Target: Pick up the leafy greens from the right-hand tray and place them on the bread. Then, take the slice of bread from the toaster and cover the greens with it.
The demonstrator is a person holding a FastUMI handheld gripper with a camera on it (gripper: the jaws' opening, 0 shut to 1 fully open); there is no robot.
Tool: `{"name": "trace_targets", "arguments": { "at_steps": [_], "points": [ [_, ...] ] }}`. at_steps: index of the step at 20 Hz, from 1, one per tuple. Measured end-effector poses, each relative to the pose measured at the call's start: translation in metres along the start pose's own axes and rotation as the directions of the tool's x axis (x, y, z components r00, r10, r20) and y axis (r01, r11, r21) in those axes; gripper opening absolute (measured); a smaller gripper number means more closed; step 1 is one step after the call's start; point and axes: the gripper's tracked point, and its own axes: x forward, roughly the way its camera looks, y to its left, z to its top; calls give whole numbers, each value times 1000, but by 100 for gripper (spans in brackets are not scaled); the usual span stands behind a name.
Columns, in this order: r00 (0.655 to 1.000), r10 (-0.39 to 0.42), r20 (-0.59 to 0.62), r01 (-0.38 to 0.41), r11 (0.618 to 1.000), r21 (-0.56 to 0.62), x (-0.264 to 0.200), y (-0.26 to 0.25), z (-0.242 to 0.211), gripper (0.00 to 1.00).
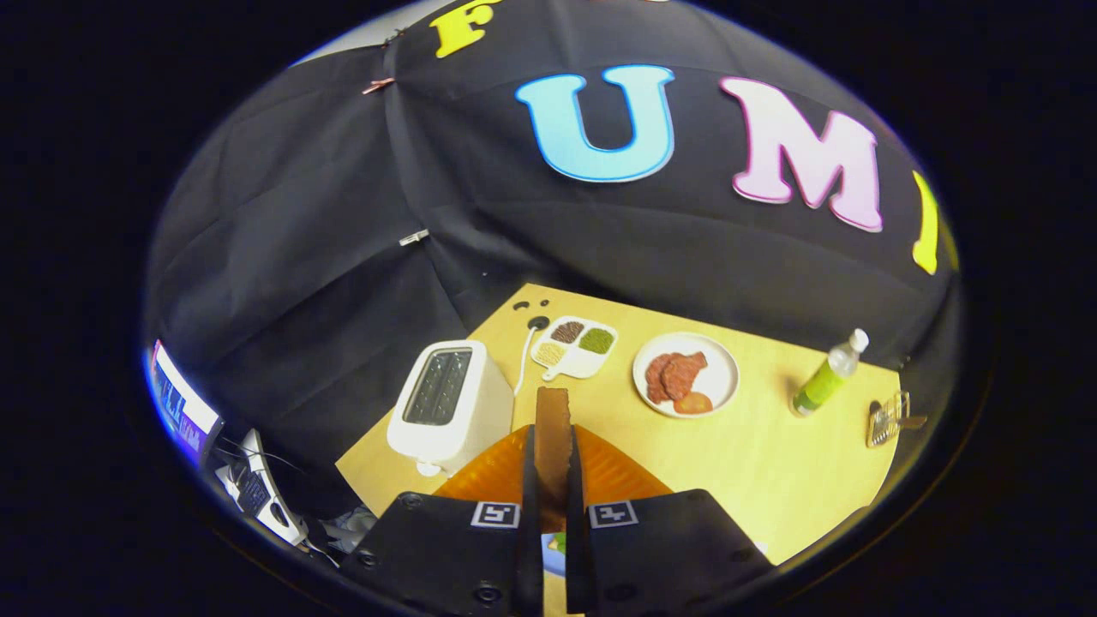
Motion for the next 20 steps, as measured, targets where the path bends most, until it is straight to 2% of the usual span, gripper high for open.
{"name": "trace_targets", "arguments": {
  "at_steps": [7, 12, 15, 20],
  "points": [
    [995, -92, -41, 98, 983, 153, 18, -40, -80, 14],
    [995, -73, -69, 90, 957, 274, 43, -35, -127, 15],
    [996, -51, -74, 75, 926, 371, 57, -31, -142, 15],
    [995, -54, -86, 87, 891, 446, 72, -47, -163, 14]
  ]
}}
